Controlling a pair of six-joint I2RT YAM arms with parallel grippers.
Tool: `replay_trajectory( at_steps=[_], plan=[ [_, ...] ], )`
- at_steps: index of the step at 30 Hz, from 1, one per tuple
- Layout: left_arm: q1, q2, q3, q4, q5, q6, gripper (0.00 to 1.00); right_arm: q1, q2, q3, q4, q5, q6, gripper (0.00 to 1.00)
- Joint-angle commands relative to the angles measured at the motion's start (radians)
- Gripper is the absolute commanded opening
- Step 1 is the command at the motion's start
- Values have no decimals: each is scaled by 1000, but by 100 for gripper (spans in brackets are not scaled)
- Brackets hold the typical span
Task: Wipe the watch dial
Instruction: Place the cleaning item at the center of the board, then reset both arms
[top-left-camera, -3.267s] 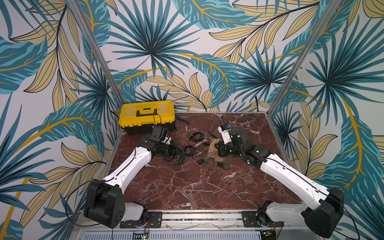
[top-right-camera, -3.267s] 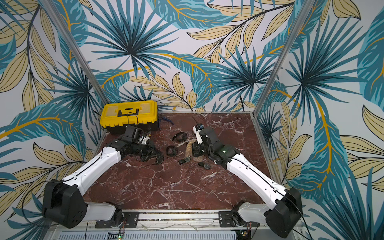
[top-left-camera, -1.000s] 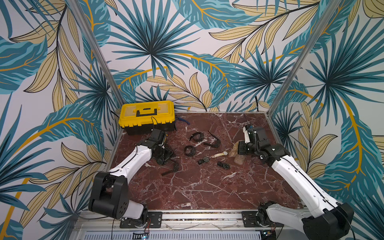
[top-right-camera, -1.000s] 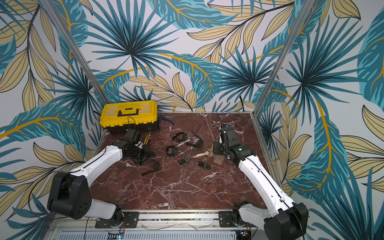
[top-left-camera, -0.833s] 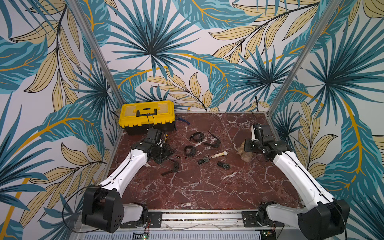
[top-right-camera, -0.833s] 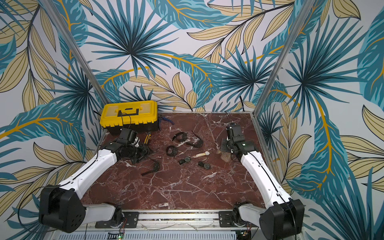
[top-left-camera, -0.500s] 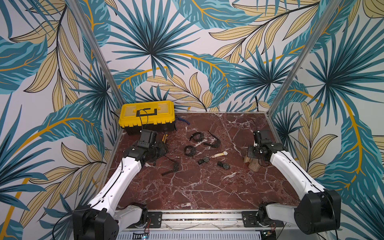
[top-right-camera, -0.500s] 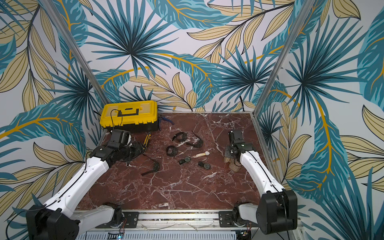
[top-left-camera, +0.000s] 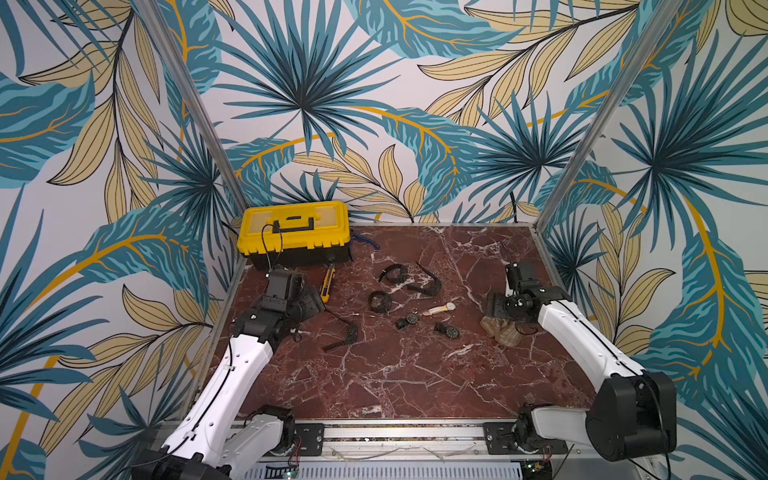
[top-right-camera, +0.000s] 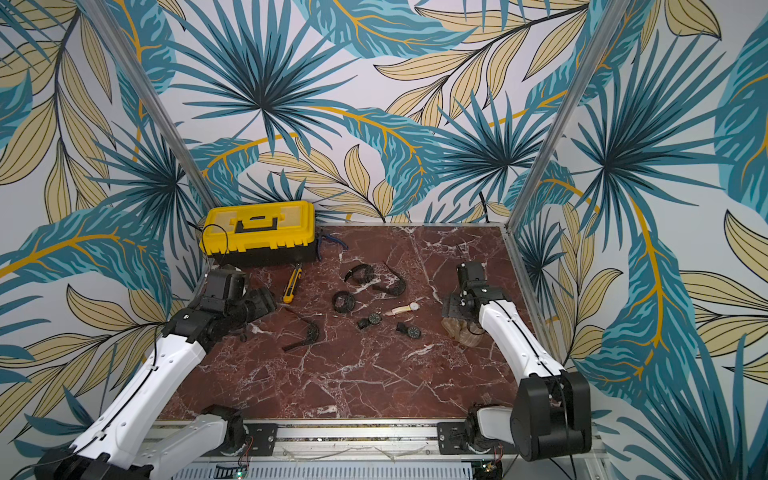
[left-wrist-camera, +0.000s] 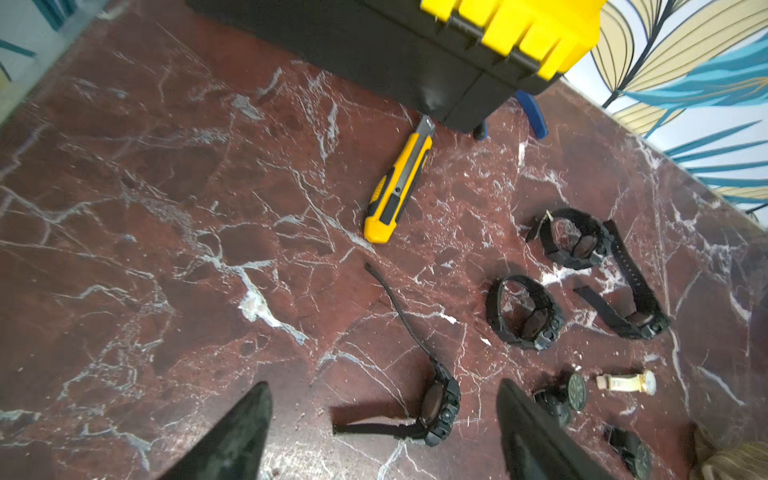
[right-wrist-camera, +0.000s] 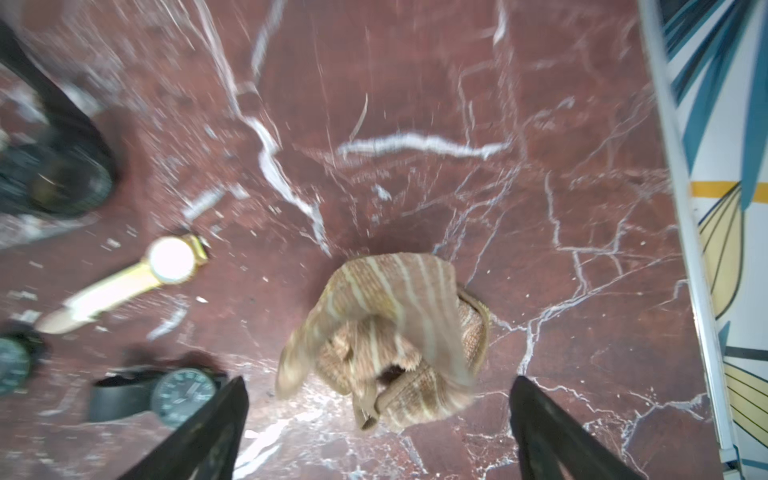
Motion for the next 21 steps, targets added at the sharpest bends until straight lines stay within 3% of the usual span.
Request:
replay_trajectory(
  at_steps=[1, 5, 8, 10, 12, 17, 21],
  plan=[
    [10, -50, -59, 31, -162, 21, 100, -1, -47, 31, -62, 69, -3, 99],
    [10, -138, -192, 256, -289, 127, 99, -3, -53, 51, 3, 197, -24, 99],
    [10, -159, -325, 536, -391, 297, 100, -17, -49, -21, 220, 258, -59, 99],
    [19, -125, -386, 690, -421, 394, 100, -51, -28, -92, 392, 226, -89, 99],
    [33, -59, -419, 779, -430, 443, 100, -83, -6, -178, 602, 152, -128, 99],
    [89, 99, -517, 1088, -383, 486, 100, -101, 55, -387, 1073, 110, -128, 100],
    [141, 220, -554, 1269, -272, 521, 100, -104, 146, -439, 1217, 136, -127, 100]
  ],
)
